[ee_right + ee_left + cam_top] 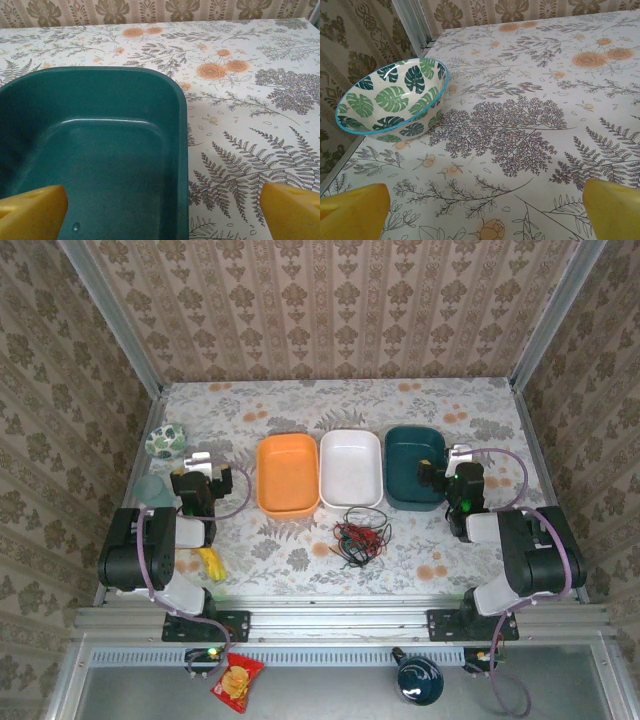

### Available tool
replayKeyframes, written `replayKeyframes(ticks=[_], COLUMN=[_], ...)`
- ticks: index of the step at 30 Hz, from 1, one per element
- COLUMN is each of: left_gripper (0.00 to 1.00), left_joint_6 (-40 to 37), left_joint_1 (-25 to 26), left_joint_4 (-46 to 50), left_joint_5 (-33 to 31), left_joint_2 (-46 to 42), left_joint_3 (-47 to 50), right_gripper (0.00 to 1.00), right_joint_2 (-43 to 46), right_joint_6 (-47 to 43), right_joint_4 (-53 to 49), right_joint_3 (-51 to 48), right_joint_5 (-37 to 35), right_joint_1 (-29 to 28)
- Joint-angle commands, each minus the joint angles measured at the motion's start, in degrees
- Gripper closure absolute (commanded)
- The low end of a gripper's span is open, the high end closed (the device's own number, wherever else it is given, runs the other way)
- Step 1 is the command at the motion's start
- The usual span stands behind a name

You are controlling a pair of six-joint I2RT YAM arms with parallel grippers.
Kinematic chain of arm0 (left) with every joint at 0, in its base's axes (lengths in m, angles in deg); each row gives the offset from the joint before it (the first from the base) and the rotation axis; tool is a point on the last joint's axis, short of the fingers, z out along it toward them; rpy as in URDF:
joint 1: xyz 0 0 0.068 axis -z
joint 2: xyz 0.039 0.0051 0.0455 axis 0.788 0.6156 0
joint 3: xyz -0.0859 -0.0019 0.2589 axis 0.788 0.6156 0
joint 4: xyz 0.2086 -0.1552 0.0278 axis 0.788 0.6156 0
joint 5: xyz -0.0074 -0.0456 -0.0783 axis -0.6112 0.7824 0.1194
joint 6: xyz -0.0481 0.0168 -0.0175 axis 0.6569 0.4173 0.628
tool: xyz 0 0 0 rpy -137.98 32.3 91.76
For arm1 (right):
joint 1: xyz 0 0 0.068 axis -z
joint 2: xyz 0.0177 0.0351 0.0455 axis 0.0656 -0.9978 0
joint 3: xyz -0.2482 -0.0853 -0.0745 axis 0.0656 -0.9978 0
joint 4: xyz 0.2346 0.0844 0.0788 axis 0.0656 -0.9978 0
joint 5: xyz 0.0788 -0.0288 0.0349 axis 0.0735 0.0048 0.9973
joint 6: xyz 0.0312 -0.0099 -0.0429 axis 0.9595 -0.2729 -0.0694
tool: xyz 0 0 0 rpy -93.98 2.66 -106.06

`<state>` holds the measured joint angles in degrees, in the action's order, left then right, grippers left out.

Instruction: Untangle the cables

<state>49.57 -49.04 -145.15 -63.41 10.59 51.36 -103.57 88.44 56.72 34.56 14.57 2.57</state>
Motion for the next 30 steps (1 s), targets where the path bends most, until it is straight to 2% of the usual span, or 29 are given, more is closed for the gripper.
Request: replayKeyframes(ticks=[1,17,19,20,22,25,27,28,29,30], left_gripper=[0.0,0.0,0.0,0.0,0.0,0.0,0.0,0.0,0.0,0.0], left_joint_6=[-0.1,-0.1,0.2,1.3,-0.3,2.3,2.9,4.5,6.9,8.9], left_joint_1=[0.2,0.2,0.3,0.3,0.4,1.6,2.3,3.4,4.9,5.8], left_joint_4=[0.0,-0.1,0.0,2.2,4.0,25.9,30.6,31.2,34.8,39.9], left_joint_5=[0.1,0.1,-1.4,-2.5,-0.2,-5.5,-8.7,-12.6,-16.5,-17.5], left_joint_2=[0.2,0.2,0.0,-1.4,-4.5,-13.4,-16.4,-17.9,-19.7,-21.1], left_joint_3=[-1.3,-1.3,-1.3,-1.5,-1.6,-8.7,-11.2,-11.6,-12.9,-14.7], right_gripper=[0.0,0.0,0.0,0.0,0.0,0.0,0.13,0.19,0.21,0.2], right_joint_2=[-0.5,-0.4,-0.3,-0.4,-0.4,-0.2,1.0,3.7,6.9,10.5], right_joint_6=[-0.6,-0.5,-0.5,-0.4,-0.1,0.1,0.2,0.1,0.7,2.6], right_joint_4=[0.0,0.2,0.2,0.1,0.0,0.5,-0.5,-4.6,-12.5,-20.8], right_joint_3=[1.1,1.0,1.0,1.1,1.1,0.8,1.1,2.1,4.2,7.4], right_joint_5=[1.2,1.6,1.7,1.7,2.6,3.5,4.2,4.0,1.6,-2.3], right_joint_1=[0.4,0.6,0.6,0.5,1.1,1.5,1.7,1.6,1.2,0.5])
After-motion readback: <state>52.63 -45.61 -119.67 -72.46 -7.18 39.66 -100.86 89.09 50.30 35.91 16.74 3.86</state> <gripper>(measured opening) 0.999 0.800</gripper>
